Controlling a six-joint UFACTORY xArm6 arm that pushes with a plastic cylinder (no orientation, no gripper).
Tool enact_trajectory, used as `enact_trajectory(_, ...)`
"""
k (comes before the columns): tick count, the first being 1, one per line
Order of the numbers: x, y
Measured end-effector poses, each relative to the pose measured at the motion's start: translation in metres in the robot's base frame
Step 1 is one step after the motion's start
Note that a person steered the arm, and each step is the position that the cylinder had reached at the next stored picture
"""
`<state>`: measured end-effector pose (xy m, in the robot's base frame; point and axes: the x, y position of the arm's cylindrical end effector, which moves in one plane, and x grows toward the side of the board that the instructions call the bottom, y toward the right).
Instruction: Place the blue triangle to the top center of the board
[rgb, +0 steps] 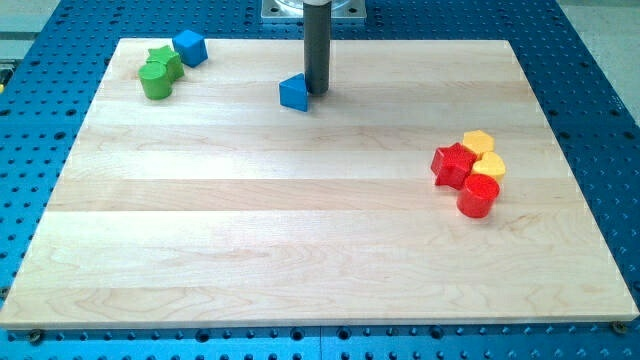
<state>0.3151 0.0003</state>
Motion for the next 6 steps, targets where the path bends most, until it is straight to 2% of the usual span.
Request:
enact_trajectory(1,0.054,-0.017)
enact_trajectory(2,-0.012,-0.021)
enact_trajectory(3,-0.027,0.009)
enact_trajectory(4,-0.011,0.067)
enact_trajectory(5,-0.004,0.198)
enact_trajectory(6,0.107,0.254)
